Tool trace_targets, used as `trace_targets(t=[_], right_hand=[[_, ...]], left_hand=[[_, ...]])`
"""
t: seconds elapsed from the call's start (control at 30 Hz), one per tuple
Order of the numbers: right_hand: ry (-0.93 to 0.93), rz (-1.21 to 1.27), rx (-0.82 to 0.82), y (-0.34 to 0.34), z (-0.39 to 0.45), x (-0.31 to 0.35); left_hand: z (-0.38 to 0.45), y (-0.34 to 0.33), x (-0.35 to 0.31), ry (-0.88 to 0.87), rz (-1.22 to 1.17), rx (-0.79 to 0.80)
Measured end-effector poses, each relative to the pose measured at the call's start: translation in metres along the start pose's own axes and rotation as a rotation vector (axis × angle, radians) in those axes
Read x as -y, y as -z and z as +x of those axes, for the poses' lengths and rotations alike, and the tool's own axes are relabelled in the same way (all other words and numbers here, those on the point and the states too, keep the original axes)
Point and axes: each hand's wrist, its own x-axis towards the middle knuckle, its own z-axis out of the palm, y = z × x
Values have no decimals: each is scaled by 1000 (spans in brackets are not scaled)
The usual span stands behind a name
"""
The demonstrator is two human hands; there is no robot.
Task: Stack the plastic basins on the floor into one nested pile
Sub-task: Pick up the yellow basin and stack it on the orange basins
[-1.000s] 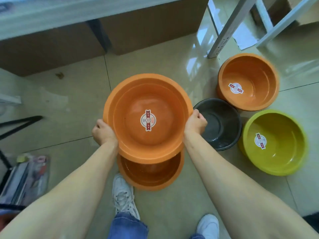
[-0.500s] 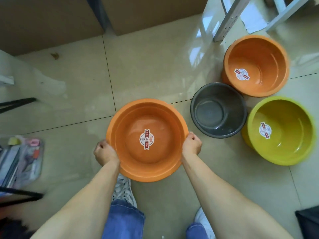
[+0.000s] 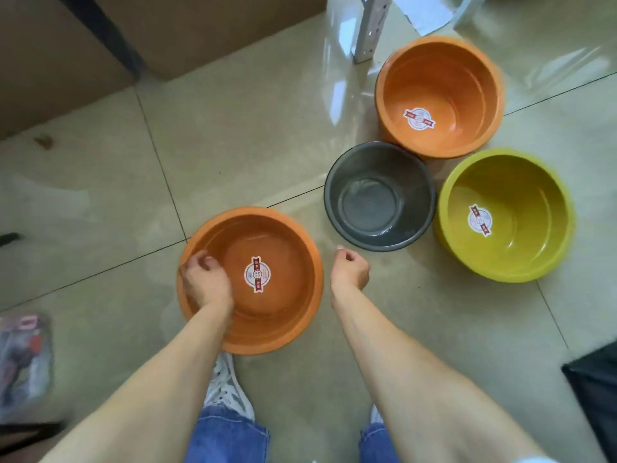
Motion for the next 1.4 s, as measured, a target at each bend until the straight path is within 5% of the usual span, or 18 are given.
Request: trace_targets(t=[0.23,0.43,0.63,0.8,1.1,1.4], right_hand=[[-34,366,-39,70,74,47],[-64,584,-163,156,154,72],[-59,517,-402,239,223,79],[-71,339,-610,286,269,73],[-145,384,-356,295,306,54],[-161,487,-419,296,296,41]], left_hand=[[-104,-111,-89,-107,-303,613],[-202,-197,-128,-162,-165,892],[-248,-263,-146,-342,178,751],[-257,-302,-156,-347,173,627],[-248,-331,-150,-433,144,499],[-252,-322,-145,-359,22,480]])
